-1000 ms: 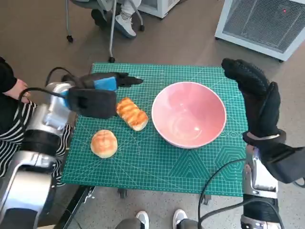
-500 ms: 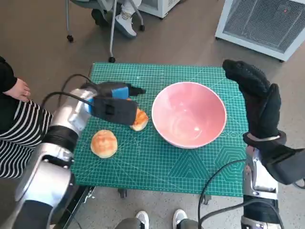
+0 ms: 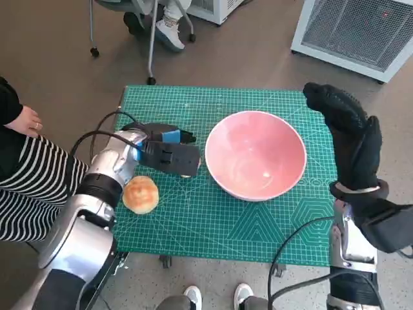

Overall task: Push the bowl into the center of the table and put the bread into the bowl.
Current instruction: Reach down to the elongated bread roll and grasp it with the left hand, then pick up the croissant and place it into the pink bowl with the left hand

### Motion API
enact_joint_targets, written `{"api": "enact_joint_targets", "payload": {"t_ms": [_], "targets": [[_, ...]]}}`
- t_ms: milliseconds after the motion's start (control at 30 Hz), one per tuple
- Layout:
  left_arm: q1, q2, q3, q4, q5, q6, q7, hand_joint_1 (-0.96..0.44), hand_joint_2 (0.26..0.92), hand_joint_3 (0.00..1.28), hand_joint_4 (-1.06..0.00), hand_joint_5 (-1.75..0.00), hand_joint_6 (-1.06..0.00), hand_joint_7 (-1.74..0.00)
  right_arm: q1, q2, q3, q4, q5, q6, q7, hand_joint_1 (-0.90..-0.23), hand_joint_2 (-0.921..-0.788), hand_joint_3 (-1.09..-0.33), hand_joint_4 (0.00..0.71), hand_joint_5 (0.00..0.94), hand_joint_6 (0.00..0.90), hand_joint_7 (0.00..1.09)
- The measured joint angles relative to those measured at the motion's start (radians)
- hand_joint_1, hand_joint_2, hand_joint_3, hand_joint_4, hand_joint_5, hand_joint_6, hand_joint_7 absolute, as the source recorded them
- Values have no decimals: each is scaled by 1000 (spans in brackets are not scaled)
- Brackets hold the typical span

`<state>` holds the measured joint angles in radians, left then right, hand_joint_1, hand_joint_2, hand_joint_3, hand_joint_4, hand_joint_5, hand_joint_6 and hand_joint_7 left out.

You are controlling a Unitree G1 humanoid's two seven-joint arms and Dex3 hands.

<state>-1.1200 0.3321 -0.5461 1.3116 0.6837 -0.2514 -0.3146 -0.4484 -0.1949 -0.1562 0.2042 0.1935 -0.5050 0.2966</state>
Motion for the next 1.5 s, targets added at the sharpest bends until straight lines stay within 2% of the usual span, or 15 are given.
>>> {"api": "enact_joint_targets", "payload": {"t_ms": [200, 300, 367, 400, 467, 500, 533, 567, 667, 800, 1100, 1500], "targets": [[0, -3, -14, 2, 18, -11, 41, -7, 835, 47, -557, -85, -657, -150, 2, 0, 0, -4, 0, 1, -4, -782, -921, -747, 157, 0, 61, 453], [1, -3, -25, 3, 23, -26, 68, -5, 868, 28, -674, -72, -674, -288, 3, 0, 0, -6, 0, 1, -6, -781, -921, -746, 157, 0, 60, 455], [3, -3, -29, 3, 24, -36, 82, -5, 888, 15, -759, -70, -642, -471, 4, 0, 0, -7, 0, 1, -6, -781, -921, -746, 157, 0, 59, 456], [3, -2, -30, 3, 24, -41, 89, -131, 900, 68, -801, -84, -618, -781, 4, 0, 0, -7, 0, 2, -7, -781, -921, -746, 157, 0, 58, 457], [4, -1, -31, 3, 24, -49, 98, -240, 910, 118, -852, -115, -593, -1055, 4, 0, 0, -8, 0, 2, -8, -781, -921, -747, 157, 0, 58, 458], [4, 0, -30, 3, 23, -54, 101, -263, 912, 128, -865, -124, -588, -1112, 4, 0, 0, -8, 0, 2, -8, -781, -921, -747, 157, 0, 57, 458], [5, 1, -29, 3, 22, -58, 103, -168, 915, 133, -775, -497, -568, -1194, 4, 0, 0, -8, 0, 2, -9, -781, -921, -747, 157, 0, 57, 459], [5, 3, -28, 3, 21, -63, 103, -108, 917, 141, -710, -743, -549, -1252, 4, 0, 0, -8, 0, 2, -9, -781, -921, -747, 157, 0, 57, 459], [5, 9, -24, 3, 17, -74, 107, -35, 920, 140, -658, -1039, -524, -1297, 4, 0, 0, -8, 0, 2, -9, -781, -921, -747, 157, 0, 56, 461], [5, 18, -13, 2, 11, -86, 109, -7, 920, 126, -660, -1154, -526, -1278, 4, 0, 0, -7, 0, 2, -12, -782, -921, -747, 157, 0, 55, 464], [3, 52, 34, -17, -19, -131, 109, 1, 921, 117, -662, -1206, -538, -1239, 4, 1, 2, -3, 0, 2, -14, -781, -921, -749, 157, 0, 53, 468], [-35, 116, 138, -121, -94, -200, 124, 1, 921, 94, -699, -1170, -553, -1220, 5, 1, 2, 7, 2, 1, -14, -780, -921, -754, 158, 1, 52, 470]]}}
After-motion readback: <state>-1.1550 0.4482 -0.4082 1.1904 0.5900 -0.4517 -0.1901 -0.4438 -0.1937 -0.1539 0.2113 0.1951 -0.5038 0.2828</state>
